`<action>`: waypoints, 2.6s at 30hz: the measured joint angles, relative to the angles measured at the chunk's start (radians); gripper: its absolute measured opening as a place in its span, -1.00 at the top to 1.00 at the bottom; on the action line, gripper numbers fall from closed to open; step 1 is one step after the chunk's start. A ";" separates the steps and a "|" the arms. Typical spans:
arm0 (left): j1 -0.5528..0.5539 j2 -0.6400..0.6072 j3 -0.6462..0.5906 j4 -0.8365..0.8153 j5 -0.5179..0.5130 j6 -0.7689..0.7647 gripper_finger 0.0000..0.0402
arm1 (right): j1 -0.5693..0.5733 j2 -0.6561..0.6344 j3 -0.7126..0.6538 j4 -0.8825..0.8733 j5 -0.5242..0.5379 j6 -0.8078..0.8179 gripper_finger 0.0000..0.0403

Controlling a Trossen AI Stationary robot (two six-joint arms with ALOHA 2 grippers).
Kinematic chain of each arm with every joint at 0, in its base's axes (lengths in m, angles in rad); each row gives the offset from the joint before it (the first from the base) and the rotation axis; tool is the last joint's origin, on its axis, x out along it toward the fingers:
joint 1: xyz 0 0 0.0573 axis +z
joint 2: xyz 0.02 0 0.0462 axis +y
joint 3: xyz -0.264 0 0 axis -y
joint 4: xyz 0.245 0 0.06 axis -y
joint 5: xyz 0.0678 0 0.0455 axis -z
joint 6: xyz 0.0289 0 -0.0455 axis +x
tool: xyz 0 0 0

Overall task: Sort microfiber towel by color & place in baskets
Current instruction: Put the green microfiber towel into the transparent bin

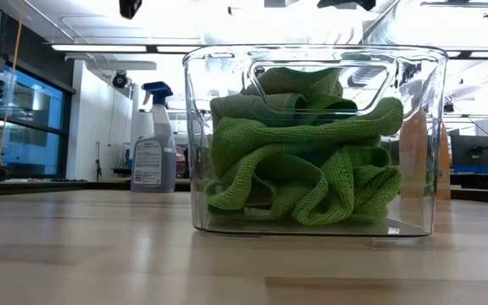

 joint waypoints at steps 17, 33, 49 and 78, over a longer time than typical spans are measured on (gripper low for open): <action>-0.016 -0.063 -0.180 0.345 -0.031 0.005 0.02 | -0.001 0.000 0.000 0.077 0.000 0.010 -0.27; -0.016 -0.063 -0.180 0.344 -0.026 -0.053 0.02 | 0.349 0.027 0.000 -0.133 -0.222 0.527 -0.27; -0.015 -0.063 -0.180 0.343 -0.026 -0.124 0.02 | 0.838 0.445 -0.001 -0.475 -0.448 1.490 -0.27; -0.014 -0.063 -0.180 0.345 0.001 -0.168 0.02 | 0.936 0.455 -0.365 -0.045 -0.423 1.734 -0.27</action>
